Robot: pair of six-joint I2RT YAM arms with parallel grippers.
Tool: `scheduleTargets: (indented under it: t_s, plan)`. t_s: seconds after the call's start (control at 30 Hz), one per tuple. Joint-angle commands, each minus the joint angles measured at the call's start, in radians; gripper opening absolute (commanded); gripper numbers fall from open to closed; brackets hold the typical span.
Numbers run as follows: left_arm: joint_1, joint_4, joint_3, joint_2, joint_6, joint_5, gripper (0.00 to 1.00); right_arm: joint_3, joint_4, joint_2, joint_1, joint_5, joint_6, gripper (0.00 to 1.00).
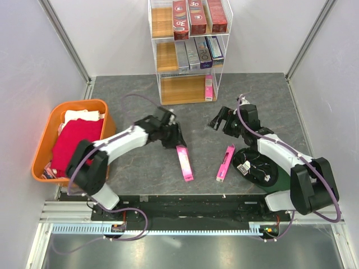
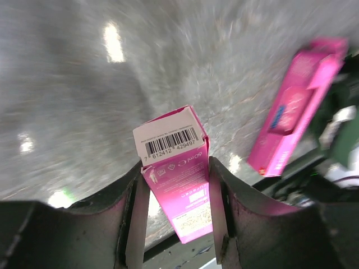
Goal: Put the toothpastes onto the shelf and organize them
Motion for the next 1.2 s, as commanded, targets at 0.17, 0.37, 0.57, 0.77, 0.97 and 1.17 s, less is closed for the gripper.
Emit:
scheduleTargets:
  t_s: [0.17,0.37,0.57,0.77,0.97,1.17]
  plan:
    - [0.336,0.276,-0.311,-0.431,-0.112,0.242,0.29,0.067,-0.054,-0.035,0.232,0.175,-0.060,0.98]
    - [0.469,0.358,-0.407,-0.541,-0.191,0.373,0.28,0.093,-0.027,-0.032,0.397,0.258,-0.074,0.98]
    - [0.519,0.570,-0.479,-0.493,-0.338,0.499,0.27,0.147,-0.004,0.006,0.553,0.283,-0.062,0.98]
    - [0.542,0.752,-0.546,-0.459,-0.461,0.556,0.25,0.159,0.042,0.042,0.627,0.283,-0.039,0.94]
    - [0.560,0.753,-0.549,-0.472,-0.468,0.548,0.25,0.133,0.053,0.037,0.635,0.240,-0.008,0.76]
    - [0.569,0.763,-0.552,-0.475,-0.472,0.554,0.25,0.089,0.111,0.031,0.635,0.148,0.013,0.65]
